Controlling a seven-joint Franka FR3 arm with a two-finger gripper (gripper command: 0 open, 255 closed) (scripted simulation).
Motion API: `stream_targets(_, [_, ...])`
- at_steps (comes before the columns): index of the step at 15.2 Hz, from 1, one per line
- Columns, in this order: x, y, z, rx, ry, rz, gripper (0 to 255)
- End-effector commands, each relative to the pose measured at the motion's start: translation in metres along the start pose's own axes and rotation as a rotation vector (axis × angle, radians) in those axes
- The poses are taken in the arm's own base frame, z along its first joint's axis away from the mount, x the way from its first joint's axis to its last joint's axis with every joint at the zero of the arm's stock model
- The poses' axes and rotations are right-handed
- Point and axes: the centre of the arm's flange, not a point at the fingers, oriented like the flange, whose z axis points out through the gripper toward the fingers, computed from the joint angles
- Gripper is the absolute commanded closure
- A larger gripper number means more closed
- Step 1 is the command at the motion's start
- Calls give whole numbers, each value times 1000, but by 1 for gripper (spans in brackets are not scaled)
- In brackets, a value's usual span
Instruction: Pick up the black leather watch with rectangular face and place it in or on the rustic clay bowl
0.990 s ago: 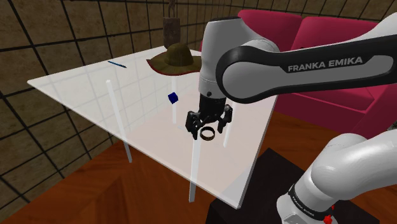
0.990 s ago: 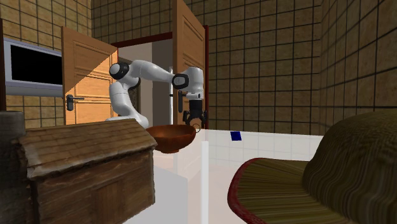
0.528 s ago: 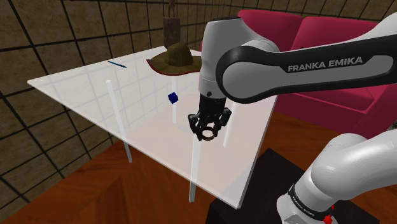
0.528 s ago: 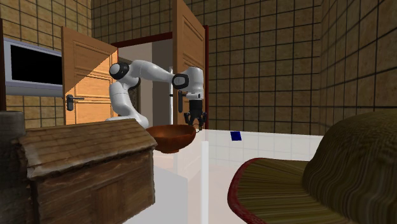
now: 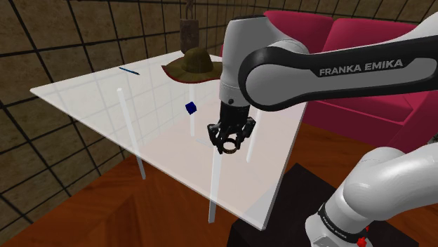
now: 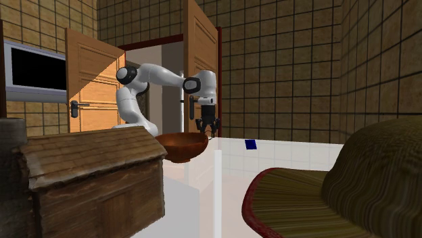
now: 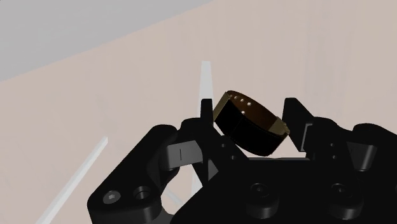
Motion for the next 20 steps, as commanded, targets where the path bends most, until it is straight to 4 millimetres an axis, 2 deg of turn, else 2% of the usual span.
stream_targets(1, [0, 0, -10, 0, 0, 0, 255])
stream_targets(20, [0, 0, -110, 0, 0, 0, 255])
